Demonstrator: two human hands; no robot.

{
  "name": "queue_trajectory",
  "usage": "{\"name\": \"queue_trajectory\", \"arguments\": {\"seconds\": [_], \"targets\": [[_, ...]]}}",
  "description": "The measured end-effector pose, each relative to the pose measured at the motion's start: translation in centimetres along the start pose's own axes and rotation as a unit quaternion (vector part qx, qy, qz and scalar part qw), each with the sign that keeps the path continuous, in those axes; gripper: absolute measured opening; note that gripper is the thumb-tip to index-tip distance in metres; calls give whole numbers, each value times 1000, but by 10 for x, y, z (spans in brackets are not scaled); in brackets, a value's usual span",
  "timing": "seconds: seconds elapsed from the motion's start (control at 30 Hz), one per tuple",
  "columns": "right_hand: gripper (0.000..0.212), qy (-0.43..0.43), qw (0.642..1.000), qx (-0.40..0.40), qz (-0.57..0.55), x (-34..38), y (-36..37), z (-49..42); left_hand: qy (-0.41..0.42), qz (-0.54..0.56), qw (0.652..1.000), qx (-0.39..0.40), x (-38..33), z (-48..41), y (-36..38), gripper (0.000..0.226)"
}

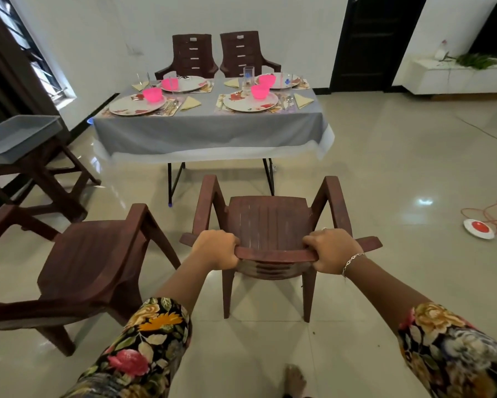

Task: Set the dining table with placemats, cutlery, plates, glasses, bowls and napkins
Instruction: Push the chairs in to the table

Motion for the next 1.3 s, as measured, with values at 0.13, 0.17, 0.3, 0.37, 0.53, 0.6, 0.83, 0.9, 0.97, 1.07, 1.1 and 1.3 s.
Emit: {"name": "queue_trajectory", "arguments": {"seconds": [0.13,0.17,0.3,0.37,0.53,0.6,0.83,0.9,0.97,1.07,1.1,1.3], "targets": [[22,-1,1000,-2,-6,-10,-1,-17,4,12,1000,-3,8,-19,0,26],[22,-3,1000,-5,-7,-12,-2,-22,3,13,1000,-3,11,-24,-1,25],[22,-4,1000,-10,-6,-20,-7,-43,3,9,1000,-5,21,-44,-5,22],[22,-2,1000,-10,-9,-25,-9,-56,10,8,1000,-5,27,-55,-8,21],[21,-1,1000,-14,-2,-41,-17,-89,12,8,1000,-9,43,-90,-13,21],[20,-2,1000,-14,4,-48,-19,-103,14,7,1000,-9,48,-104,-15,22],[20,-2,1000,-9,5,-71,-30,-139,12,6,1000,-13,59,-142,-24,19],[18,-2,1000,-1,8,-72,-33,-150,15,-2,1000,-17,64,-150,-27,18],[20,-5,1000,6,7,-73,-34,-163,12,-11,1000,-20,73,-159,-30,17],[22,-16,1000,10,0,-68,-38,-180,-3,-19,1000,-25,90,-169,-28,19],[23,-21,1000,9,-1,-69,-39,-187,-11,-18,999,-26,95,-174,-27,20],[26,-44,999,-7,5,-69,-44,-217,-51,-18,998,-38,115,-196,-23,20]]}}
Point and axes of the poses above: each hand's wrist, its own z-axis away from the middle knuckle, its own y-axis out of the palm, x = y × z, the point moved 1 cm from there along -z, towards the middle knuckle, and after that the axes turned 14 degrees about -z, right-handed, at the moved point
